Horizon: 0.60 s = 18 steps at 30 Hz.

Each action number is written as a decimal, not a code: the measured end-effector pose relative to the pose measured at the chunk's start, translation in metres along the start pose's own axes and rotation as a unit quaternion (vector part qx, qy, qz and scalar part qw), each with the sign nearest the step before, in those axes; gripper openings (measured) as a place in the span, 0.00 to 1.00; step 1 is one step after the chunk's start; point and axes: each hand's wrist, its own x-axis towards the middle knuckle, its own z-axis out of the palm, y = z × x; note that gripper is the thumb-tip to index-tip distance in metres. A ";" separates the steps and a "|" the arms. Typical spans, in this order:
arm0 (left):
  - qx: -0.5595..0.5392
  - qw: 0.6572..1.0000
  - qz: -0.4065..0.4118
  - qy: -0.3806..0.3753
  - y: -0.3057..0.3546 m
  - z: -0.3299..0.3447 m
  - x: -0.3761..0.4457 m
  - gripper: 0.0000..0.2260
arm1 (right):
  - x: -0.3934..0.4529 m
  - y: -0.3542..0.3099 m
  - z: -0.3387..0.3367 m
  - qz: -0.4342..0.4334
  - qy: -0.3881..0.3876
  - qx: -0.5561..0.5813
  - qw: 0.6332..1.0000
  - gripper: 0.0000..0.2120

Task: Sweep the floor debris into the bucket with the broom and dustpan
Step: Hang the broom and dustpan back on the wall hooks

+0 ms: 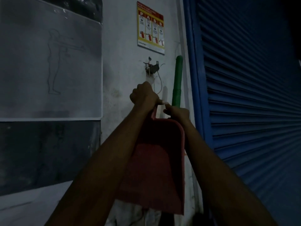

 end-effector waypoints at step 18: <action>-0.270 0.946 -0.051 -0.173 -0.032 -0.014 -0.009 0.12 | -0.057 0.020 -0.058 0.001 -0.057 -0.008 0.998 0.17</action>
